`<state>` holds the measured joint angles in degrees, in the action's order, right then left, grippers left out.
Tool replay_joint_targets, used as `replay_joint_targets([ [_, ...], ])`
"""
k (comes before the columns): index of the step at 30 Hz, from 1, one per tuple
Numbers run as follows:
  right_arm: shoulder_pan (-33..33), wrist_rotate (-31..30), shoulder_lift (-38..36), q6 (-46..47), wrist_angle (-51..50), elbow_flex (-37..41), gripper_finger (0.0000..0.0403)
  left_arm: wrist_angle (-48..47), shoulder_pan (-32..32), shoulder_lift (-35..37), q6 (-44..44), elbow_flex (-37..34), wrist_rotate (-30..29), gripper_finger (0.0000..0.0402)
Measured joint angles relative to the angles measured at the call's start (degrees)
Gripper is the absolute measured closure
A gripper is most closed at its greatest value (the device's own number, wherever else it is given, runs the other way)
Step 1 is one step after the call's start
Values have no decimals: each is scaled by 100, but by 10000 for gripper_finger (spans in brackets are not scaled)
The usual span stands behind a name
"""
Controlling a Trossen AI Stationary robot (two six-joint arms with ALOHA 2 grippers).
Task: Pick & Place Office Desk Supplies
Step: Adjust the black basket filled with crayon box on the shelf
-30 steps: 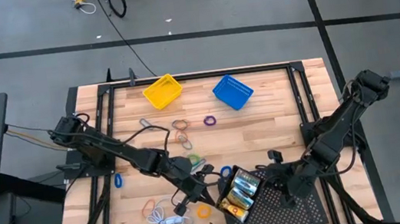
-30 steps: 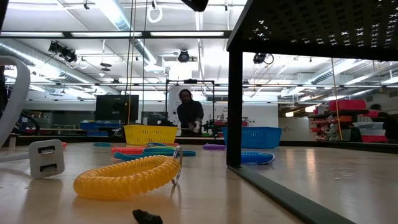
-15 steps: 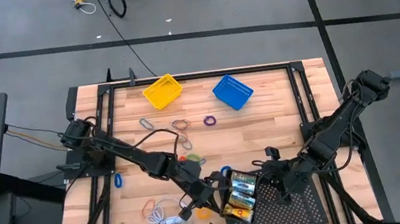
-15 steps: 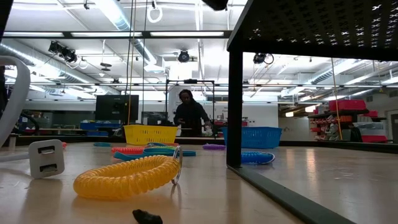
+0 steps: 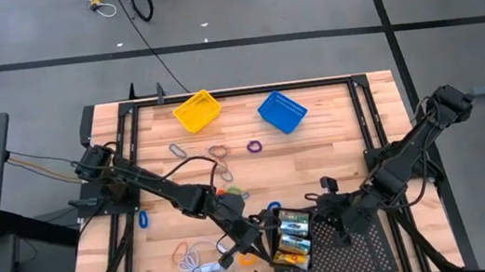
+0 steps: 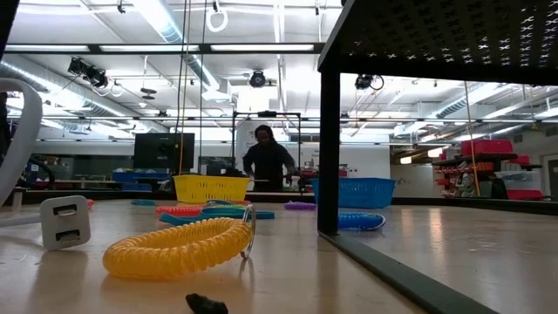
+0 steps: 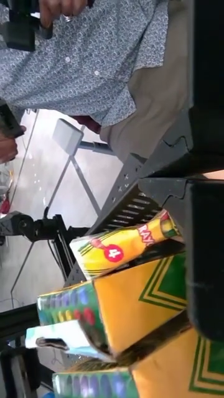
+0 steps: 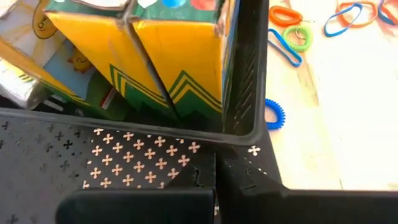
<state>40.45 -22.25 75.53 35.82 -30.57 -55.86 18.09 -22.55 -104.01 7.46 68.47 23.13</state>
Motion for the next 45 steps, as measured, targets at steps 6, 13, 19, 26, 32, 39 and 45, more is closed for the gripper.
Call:
replay_joint_targets([
  [6, -26, -4, 0, -75, 11, 0, 403, -458, 0, 0, -8, 0, -12, 401],
  [13, -26, -4, 0, -110, 15, 0, 403, -575, -65, 0, 74, -1, -309, 401],
  [19, -26, -25, 0, -192, 37, 0, 403, -400, -94, 0, 79, -2, -328, 401],
  [26, -59, -30, 0, -265, 87, 2, 403, -247, -122, 0, 50, -2, -236, 401],
  [32, -88, -67, 0, -353, 131, 2, 403, -152, -116, -5, 73, -2, -255, 401],
  [39, -171, -18, 0, -441, 131, 4, 403, 334, -114, -246, 98, 0, -217, 401],
  [45, -177, -9, -2, -509, 137, 3, 403, 503, -115, -307, 88, 0, -188, 401],
])
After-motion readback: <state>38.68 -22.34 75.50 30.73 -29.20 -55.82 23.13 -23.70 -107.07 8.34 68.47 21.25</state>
